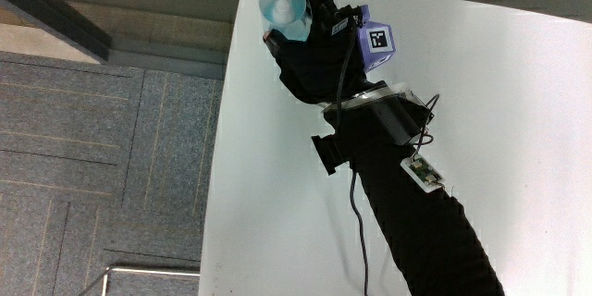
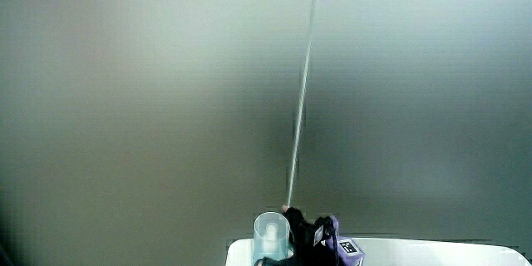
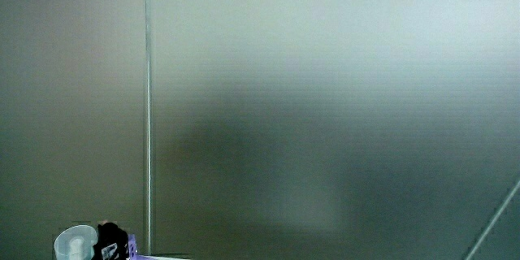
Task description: Pick cleaning spray
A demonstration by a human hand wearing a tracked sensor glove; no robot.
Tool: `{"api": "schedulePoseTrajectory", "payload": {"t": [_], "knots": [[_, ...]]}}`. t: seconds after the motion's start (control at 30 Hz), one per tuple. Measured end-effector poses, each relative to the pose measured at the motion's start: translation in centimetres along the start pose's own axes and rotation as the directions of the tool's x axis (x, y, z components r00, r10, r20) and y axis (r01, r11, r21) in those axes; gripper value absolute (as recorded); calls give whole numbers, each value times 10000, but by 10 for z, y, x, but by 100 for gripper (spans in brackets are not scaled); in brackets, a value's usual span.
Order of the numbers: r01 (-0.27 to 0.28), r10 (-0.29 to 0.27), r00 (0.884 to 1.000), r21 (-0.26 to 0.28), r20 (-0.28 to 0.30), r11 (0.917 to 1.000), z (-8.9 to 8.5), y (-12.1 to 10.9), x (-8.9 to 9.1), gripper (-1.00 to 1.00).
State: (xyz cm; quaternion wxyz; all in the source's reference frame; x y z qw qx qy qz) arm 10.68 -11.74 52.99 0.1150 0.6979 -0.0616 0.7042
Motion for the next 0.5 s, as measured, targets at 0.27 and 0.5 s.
{"api": "schedulePoseTrajectory", "payload": {"t": [0.27, 0.5], "knots": [[-116, 119, 9998, 155, -157, 9998, 7, 1, 1, 100], [-679, 679, 9974, -3, -243, 9977, 13, 2, -17, 100]]}}
